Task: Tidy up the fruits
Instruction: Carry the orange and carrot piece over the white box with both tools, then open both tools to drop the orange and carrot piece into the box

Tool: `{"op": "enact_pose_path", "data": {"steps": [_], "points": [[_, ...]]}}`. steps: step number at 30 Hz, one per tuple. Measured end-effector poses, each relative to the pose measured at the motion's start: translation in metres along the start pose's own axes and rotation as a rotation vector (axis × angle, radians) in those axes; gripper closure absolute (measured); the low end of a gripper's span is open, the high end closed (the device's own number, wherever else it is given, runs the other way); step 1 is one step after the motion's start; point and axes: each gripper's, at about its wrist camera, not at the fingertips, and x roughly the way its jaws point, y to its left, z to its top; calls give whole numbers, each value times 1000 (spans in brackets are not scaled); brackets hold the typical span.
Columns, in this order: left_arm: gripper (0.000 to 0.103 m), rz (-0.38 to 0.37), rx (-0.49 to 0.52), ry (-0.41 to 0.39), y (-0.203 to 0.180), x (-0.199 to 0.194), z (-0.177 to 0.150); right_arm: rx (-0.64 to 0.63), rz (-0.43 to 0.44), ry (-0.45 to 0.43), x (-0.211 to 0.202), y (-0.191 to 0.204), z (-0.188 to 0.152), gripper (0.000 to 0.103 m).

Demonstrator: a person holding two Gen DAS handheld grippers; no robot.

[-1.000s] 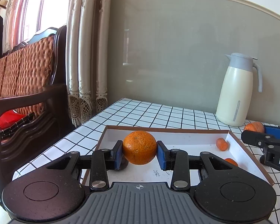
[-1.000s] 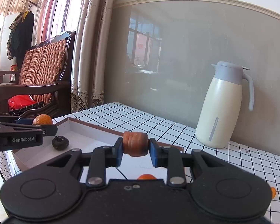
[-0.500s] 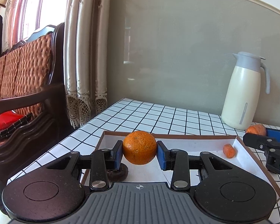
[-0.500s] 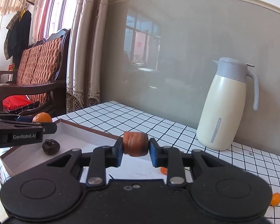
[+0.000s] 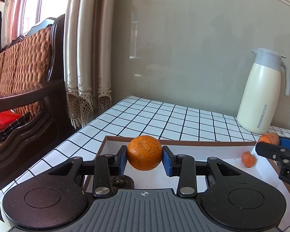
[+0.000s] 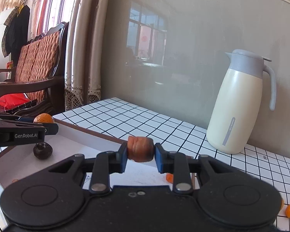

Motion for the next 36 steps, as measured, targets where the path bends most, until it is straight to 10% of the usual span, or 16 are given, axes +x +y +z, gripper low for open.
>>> {"op": "enact_pose_path", "data": {"steps": [23, 25, 27, 28, 36], "points": [[64, 36, -2, 100, -5, 43, 7, 54, 15, 98, 40, -22, 7, 82], [61, 54, -1, 70, -8, 40, 7, 48, 8, 75, 40, -24, 9, 57], [21, 63, -7, 40, -8, 35, 8, 56, -56, -5, 32, -26, 9, 6], [3, 81, -11, 12, -9, 30, 8, 67, -70, -31, 30, -28, 9, 8], [3, 77, -7, 14, -4, 26, 8, 96, -70, -8, 31, -37, 8, 8]]}}
